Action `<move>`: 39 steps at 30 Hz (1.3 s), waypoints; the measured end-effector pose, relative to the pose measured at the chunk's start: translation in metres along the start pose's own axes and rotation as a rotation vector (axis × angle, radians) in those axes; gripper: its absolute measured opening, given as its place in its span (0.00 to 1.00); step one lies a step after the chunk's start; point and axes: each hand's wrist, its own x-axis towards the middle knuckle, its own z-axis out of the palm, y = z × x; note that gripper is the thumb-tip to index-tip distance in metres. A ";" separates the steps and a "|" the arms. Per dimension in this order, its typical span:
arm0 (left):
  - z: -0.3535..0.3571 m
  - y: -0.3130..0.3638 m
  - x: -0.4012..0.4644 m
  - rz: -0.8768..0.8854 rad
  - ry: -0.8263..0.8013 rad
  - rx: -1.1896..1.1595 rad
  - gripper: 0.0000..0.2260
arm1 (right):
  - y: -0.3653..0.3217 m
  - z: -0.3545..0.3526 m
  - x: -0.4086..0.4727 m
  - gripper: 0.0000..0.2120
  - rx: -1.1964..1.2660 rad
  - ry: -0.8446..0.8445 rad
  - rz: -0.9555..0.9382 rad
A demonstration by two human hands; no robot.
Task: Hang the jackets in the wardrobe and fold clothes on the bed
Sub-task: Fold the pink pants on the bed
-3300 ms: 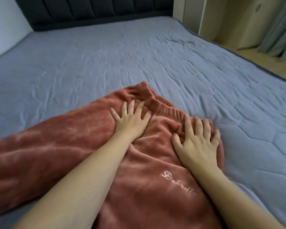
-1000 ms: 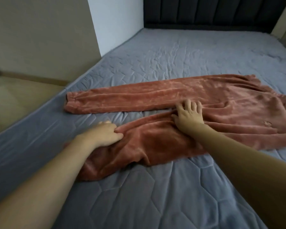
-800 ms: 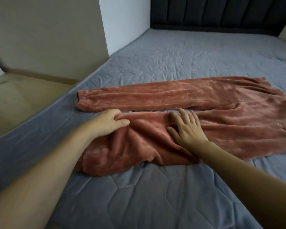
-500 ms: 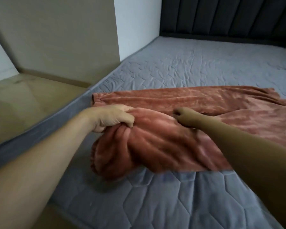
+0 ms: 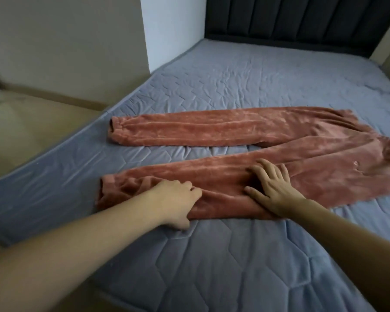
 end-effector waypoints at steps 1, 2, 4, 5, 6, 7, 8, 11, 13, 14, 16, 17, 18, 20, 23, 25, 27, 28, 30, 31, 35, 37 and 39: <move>0.002 0.005 0.004 0.001 -0.008 0.106 0.17 | 0.004 0.001 -0.003 0.39 -0.002 -0.016 -0.020; 0.000 0.005 0.006 -0.004 -0.035 0.134 0.15 | 0.007 0.001 -0.003 0.39 -0.011 -0.041 -0.034; -0.007 -0.001 0.011 -0.040 -0.222 0.034 0.13 | 0.015 0.002 0.000 0.37 -0.018 -0.102 0.061; -0.010 -0.005 0.014 -0.054 -0.363 -0.025 0.13 | 0.020 0.002 0.002 0.35 0.019 -0.123 0.199; -0.013 -0.008 0.016 -0.070 -0.527 -0.054 0.12 | 0.024 0.001 0.003 0.33 0.072 -0.137 0.373; -0.017 -0.008 0.018 -0.118 -0.692 -0.088 0.11 | 0.029 0.000 0.003 0.32 0.118 -0.153 0.544; -0.019 -0.008 0.022 -0.211 -0.809 -0.182 0.11 | 0.032 -0.002 0.003 0.33 0.133 -0.172 0.667; -0.025 -0.014 0.048 -0.337 -0.576 -0.596 0.10 | 0.029 -0.006 0.010 0.36 0.165 -0.204 0.765; -0.026 -0.020 0.072 -0.302 -0.135 -0.623 0.10 | 0.021 -0.003 0.012 0.39 0.200 -0.119 0.714; -0.022 -0.021 0.085 -0.308 0.047 -0.575 0.13 | 0.019 0.000 0.010 0.42 0.208 -0.060 0.675; -0.012 -0.018 0.113 -0.337 0.220 -0.489 0.20 | 0.023 0.006 -0.007 0.44 0.191 0.048 0.574; -0.013 -0.012 0.129 -0.315 0.259 -0.462 0.21 | 0.032 0.007 -0.019 0.43 0.155 0.087 0.508; -0.016 -0.004 0.147 -0.273 0.281 -0.449 0.22 | 0.044 0.007 -0.031 0.41 0.106 0.112 0.429; -0.033 0.017 0.182 -0.171 0.327 -0.430 0.23 | 0.074 0.004 -0.055 0.34 -0.005 0.124 0.293; -0.057 0.057 0.230 -0.127 0.317 -0.493 0.26 | 0.116 -0.006 -0.086 0.26 -0.091 0.099 0.215; -0.062 0.084 0.256 -0.128 0.304 -0.472 0.23 | 0.132 -0.006 -0.096 0.20 -0.112 0.127 0.173; -0.065 0.099 0.278 -0.146 0.346 -0.457 0.16 | 0.139 -0.006 -0.096 0.10 -0.149 0.206 0.131; -0.066 0.100 0.286 -0.175 0.365 -0.512 0.14 | 0.141 -0.006 -0.094 0.05 -0.158 0.257 0.105; -0.068 0.094 0.299 -0.297 0.373 -0.652 0.15 | 0.146 -0.011 -0.095 0.05 -0.140 0.311 0.093; -0.067 0.092 0.304 -0.378 0.359 -0.652 0.17 | 0.150 -0.016 -0.097 0.08 -0.131 0.298 0.102; -0.070 0.123 0.294 -0.491 0.392 -0.277 0.20 | 0.173 -0.023 -0.113 0.09 -0.123 0.084 0.190; -0.080 0.160 0.283 -0.325 0.629 -0.184 0.19 | 0.191 -0.024 -0.114 0.17 0.152 0.113 0.498; -0.087 0.201 0.268 -0.024 0.667 -0.249 0.16 | 0.222 -0.031 -0.103 0.24 0.526 0.324 0.889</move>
